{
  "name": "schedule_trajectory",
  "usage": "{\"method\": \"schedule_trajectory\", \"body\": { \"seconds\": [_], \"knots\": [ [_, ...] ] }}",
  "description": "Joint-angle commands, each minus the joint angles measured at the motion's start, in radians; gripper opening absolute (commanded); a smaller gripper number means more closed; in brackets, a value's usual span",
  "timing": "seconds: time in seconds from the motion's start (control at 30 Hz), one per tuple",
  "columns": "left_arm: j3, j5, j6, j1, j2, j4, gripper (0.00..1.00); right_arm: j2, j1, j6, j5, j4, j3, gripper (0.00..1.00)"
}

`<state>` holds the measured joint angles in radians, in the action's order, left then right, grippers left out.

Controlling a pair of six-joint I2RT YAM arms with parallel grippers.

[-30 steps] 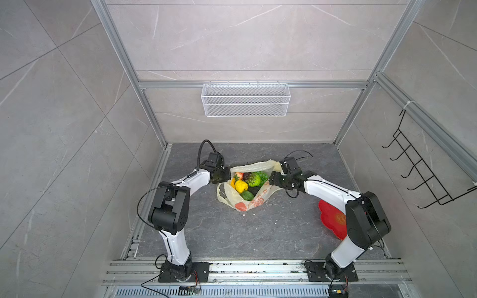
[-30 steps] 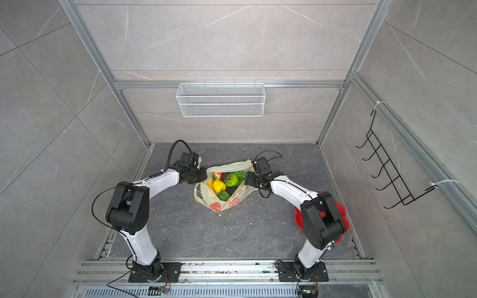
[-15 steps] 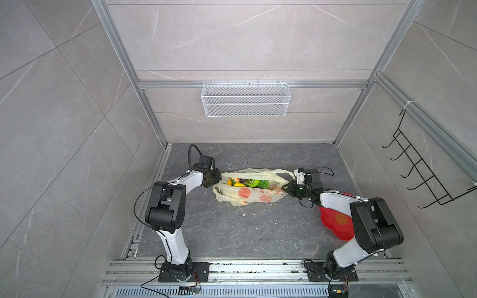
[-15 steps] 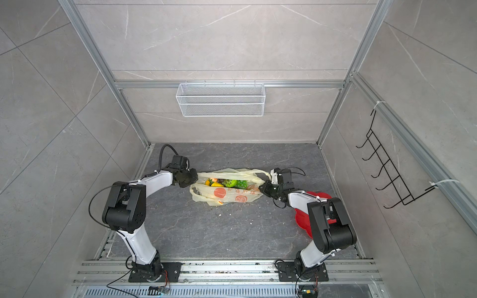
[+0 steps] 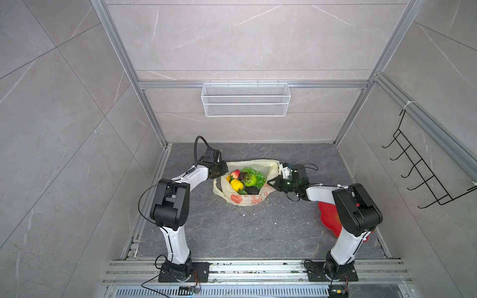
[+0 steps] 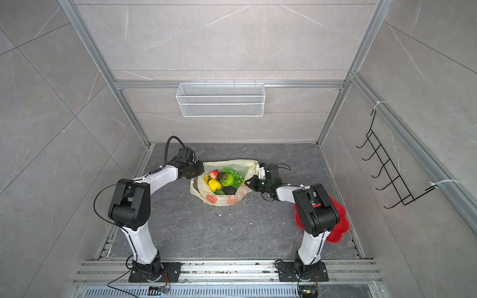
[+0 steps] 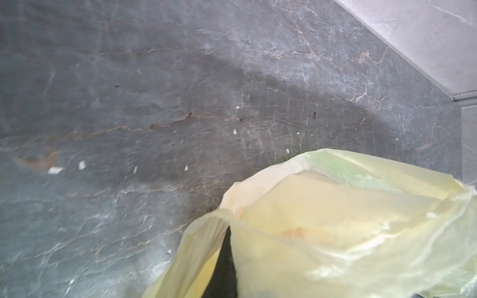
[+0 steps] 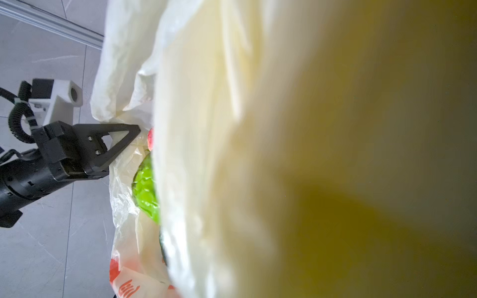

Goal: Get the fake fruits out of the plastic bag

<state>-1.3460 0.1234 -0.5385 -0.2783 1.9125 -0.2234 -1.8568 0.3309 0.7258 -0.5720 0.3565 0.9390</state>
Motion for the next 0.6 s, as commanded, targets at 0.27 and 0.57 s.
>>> {"method": "schedule_trajectory", "body": {
  "seconds": [0.27, 0.57],
  "knots": [
    [-0.156, -0.022, 0.022, 0.151, 0.029, -0.013, 0.0, -0.24, 0.067, 0.013, 0.04, -0.05, 0.343, 0.0],
    [-0.013, 0.018, 0.013, 0.138, -0.017, 0.041, 0.0, -0.233, 0.068, 0.003, 0.073, -0.062, 0.292, 0.07]
  ]
}}
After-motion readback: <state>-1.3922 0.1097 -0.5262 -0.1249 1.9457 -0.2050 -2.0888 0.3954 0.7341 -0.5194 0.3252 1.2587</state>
